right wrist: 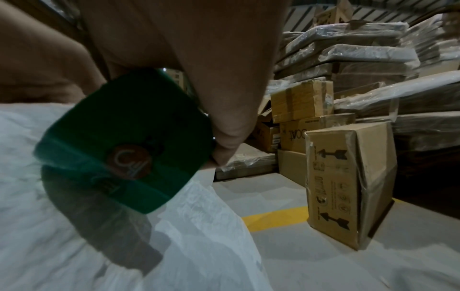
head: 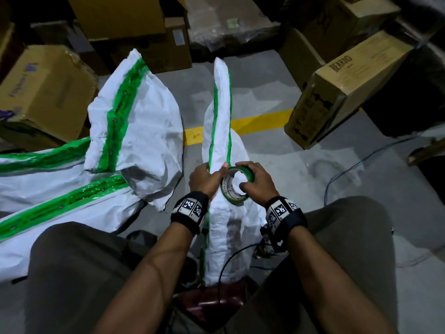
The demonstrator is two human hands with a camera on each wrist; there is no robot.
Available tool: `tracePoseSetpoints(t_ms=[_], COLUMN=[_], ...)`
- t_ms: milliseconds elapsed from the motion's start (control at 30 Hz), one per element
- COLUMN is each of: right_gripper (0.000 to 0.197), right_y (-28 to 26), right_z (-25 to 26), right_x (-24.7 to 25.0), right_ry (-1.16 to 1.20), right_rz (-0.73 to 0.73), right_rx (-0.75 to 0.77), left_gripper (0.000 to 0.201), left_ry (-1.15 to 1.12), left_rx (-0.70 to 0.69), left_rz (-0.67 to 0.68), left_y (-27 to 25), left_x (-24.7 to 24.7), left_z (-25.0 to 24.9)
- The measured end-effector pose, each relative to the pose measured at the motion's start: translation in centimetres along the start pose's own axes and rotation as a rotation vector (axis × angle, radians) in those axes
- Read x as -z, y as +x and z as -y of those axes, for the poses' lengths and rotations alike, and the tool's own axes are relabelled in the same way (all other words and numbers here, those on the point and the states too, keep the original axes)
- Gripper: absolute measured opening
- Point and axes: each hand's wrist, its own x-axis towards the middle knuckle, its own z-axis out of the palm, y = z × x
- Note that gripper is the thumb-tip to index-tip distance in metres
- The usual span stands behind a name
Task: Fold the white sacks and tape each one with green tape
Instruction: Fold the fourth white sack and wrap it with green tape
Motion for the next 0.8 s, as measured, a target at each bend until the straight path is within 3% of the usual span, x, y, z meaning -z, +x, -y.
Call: tracePoseSetpoints(t_ms=[100, 233, 300, 400, 533, 600, 700, 800], right_gripper=[0.064, 0.060, 0.060, 0.058, 0.073, 0.078, 0.085, 0.084], right_y=[-0.2, -0.1, -0.2, -0.7, -1.2, -1.4, -2.1, -2.5], right_z=[0.4, 0.9, 0.9, 0.6, 0.8, 1.4, 2.6, 2.9], right_x=[-0.6, -0.9, -1.0, -1.0, -0.6, 0.6, 2.0, 1.7], right_ry=[-0.043, -0.088, -0.021, 0.181, 0.132, 0.049, -0.254, -0.432], right_rz=[-0.016, -0.004, -0.025, -0.084, -0.089, -0.008, 0.380, 0.531], right_rx=[0.040, 0.067, 0.023, -0.071, 0.047, 0.024, -0.062, -0.087], left_gripper=[0.067, 0.073, 0.063, 0.045, 0.046, 0.043, 0.036, 0.074], left_ry=[0.147, 0.318, 0.393, 0.364, 0.243, 0.154, -0.006, -0.187], left_rx=[-0.004, 0.069, 0.068, 0.052, 0.081, 0.101, 0.094, 0.190], left_rz=[-0.080, 0.051, 0.080, 0.062, 0.023, -0.009, -0.025, 0.078], left_y=[0.2, 1.2, 2.1, 3.2, 4.4, 5.2, 5.6, 6.6], left_x=[0.3, 0.5, 0.6, 0.5, 0.8, 1.7, 2.8, 2.7], left_z=[-1.6, -4.0, -4.3, -4.6, -4.7, -5.1, -6.2, -4.9])
